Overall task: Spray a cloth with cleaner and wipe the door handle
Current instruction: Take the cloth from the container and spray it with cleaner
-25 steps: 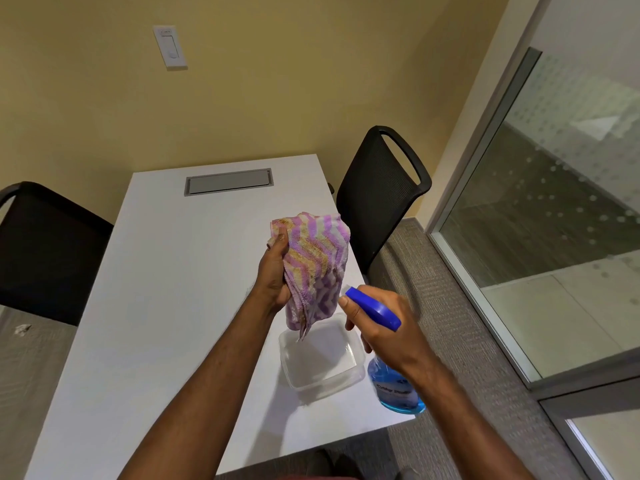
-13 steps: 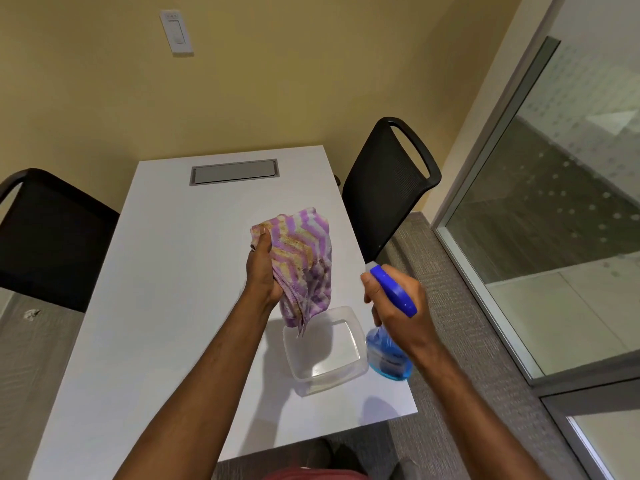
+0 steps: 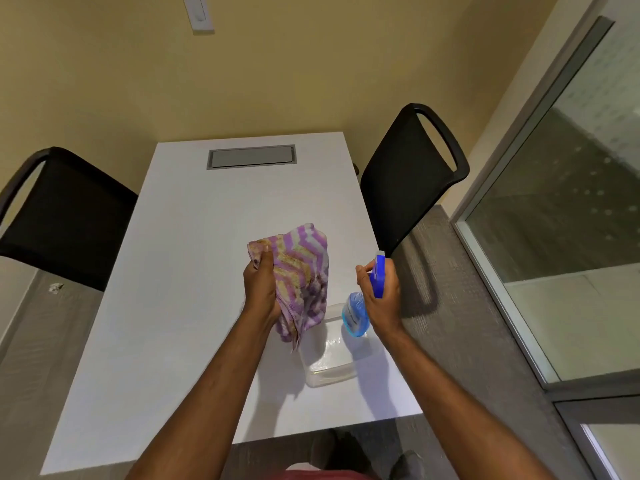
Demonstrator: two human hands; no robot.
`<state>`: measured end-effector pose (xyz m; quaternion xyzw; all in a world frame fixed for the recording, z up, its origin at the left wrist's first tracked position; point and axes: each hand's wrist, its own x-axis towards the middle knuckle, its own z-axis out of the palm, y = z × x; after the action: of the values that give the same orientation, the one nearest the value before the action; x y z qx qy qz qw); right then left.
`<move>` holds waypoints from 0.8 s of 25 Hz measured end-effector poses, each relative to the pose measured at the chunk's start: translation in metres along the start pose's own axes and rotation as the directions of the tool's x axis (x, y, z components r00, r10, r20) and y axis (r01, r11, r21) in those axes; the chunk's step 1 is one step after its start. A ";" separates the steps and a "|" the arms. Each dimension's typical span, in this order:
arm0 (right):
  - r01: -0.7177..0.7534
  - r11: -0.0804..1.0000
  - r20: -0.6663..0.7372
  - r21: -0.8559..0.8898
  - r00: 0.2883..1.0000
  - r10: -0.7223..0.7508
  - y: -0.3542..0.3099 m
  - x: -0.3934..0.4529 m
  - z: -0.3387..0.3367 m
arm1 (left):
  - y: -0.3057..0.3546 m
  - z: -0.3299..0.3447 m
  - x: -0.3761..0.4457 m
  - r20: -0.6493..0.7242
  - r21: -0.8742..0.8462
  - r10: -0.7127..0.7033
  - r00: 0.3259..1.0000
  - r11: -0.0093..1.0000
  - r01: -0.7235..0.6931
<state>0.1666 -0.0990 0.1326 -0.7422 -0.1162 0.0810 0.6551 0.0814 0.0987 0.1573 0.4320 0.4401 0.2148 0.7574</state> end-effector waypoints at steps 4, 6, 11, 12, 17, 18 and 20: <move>-0.014 1.000 0.059 0.027 0.998 0.013 0.029 -0.003 0.011 | -0.006 -0.007 -0.002 -0.007 0.018 -0.013 1.000 1.000 0.013; -0.044 0.999 0.070 0.014 0.997 0.043 0.041 -0.005 0.015 | -0.007 -0.012 -0.002 -0.005 0.021 -0.012 1.000 1.000 0.012; -0.084 0.996 0.055 0.003 0.995 0.084 0.058 -0.011 0.020 | -0.006 -0.017 -0.001 -0.009 0.050 -0.003 1.000 0.999 0.003; -0.088 0.996 0.063 -0.005 0.994 0.088 0.059 -0.011 0.021 | -0.006 -0.017 -0.001 -0.008 0.046 -0.002 1.000 0.999 0.002; -0.063 0.992 0.138 -0.109 0.987 0.078 0.065 -0.012 0.015 | -0.002 -0.012 0.001 0.012 0.032 0.000 1.000 0.999 0.000; -0.046 0.990 0.152 -0.136 0.986 0.067 0.066 -0.012 0.011 | -0.001 -0.009 0.000 0.018 0.022 0.003 1.000 1.000 -0.003; -0.035 0.984 0.177 -0.173 0.982 0.067 0.068 -0.013 0.005 | 0.003 -0.002 -0.003 0.037 0.001 0.007 0.999 1.000 -0.007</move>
<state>0.1571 -0.1057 0.0645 -0.7872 -0.1630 0.1553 0.5741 0.0780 0.0991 0.1603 0.4377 0.4247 0.2093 0.7644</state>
